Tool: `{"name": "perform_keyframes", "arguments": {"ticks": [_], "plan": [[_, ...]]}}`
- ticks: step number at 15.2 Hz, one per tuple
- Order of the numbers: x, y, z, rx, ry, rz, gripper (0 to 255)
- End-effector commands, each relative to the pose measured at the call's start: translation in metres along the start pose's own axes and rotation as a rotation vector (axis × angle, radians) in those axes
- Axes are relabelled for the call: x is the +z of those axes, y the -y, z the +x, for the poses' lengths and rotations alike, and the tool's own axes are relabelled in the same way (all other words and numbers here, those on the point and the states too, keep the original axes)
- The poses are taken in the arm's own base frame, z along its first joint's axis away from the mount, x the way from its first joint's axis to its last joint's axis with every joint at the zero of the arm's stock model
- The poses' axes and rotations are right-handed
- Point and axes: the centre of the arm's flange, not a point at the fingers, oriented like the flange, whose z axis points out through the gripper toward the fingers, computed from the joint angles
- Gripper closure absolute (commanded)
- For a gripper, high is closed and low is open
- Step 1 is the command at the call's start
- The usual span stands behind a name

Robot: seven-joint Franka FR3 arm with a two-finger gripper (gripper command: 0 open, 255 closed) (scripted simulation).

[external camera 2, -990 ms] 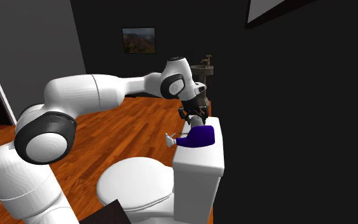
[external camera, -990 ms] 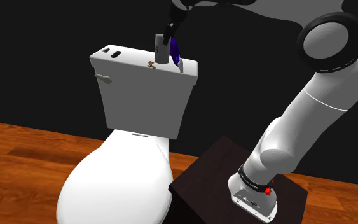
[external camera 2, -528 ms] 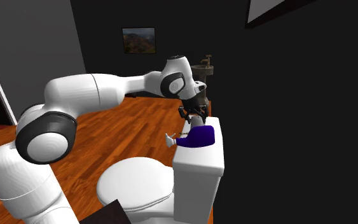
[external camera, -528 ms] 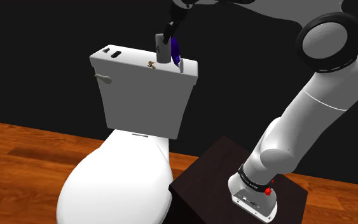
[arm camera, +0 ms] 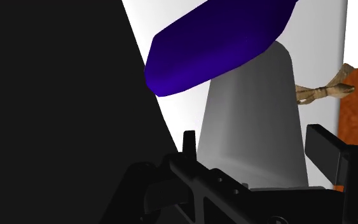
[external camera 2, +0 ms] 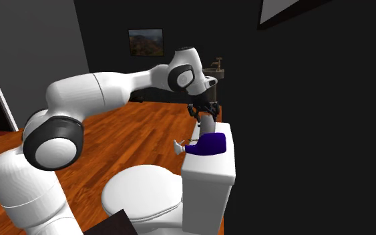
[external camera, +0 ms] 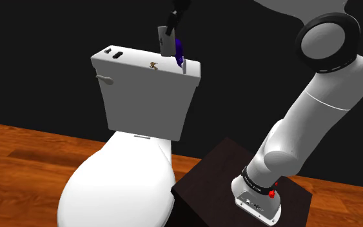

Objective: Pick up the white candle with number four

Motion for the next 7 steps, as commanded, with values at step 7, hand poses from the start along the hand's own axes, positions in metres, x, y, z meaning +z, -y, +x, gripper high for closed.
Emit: {"name": "perform_keyframes", "arguments": {"ticks": [7], "plan": [[-0.032,-0.008,0.009,0.000,-0.001,0.000,255]]}}
